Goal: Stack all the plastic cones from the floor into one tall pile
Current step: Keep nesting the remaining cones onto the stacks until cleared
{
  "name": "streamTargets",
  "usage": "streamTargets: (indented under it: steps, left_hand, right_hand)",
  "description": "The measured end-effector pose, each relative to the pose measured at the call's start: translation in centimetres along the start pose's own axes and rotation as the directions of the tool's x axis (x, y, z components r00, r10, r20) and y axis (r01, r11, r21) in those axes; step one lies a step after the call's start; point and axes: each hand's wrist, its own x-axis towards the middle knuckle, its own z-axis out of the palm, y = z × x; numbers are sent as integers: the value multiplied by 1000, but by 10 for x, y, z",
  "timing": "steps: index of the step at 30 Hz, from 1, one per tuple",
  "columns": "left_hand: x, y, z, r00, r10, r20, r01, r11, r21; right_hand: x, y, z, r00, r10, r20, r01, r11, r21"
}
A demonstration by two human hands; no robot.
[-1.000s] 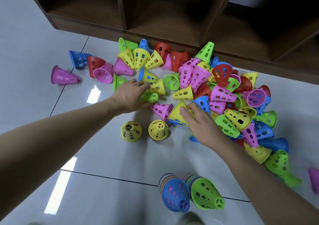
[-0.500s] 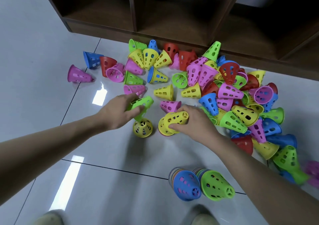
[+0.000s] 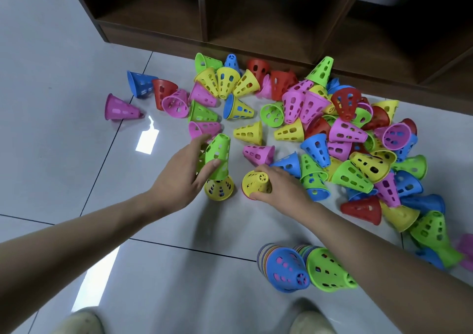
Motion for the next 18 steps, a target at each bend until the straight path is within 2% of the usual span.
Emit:
streamTargets:
  steps: [2,6,9,12,14,18]
  left_hand:
    - [-6,-5,6,1000,-5,26,6,1000,-25]
    - [-20,-15,19,992,56,109,-60,998,30]
    - [-24,-26,23,987,60,150,-66,997,38]
    - [-19,-40,24,981,36,189,-54,995,89]
    - [-14,-47,24,977,41,208,-73,986,148]
    - [-4,-53,20,969,53,241,-109,968,227]
  right_hand:
    - [3,3,-1,999,-11,37,12,1000,-29]
    - [9,15,-24,988,-69,141,84,991,-106]
    - [13,26,-51,989,-126,76,132,988,-79]
    - [23,31,-65,980,-176,-89,178,984,12]
    - [31,26,-64,971,-178,-158,175,984,-36]
    - [54,17,-53,975,-218,-50,201,951,-234]
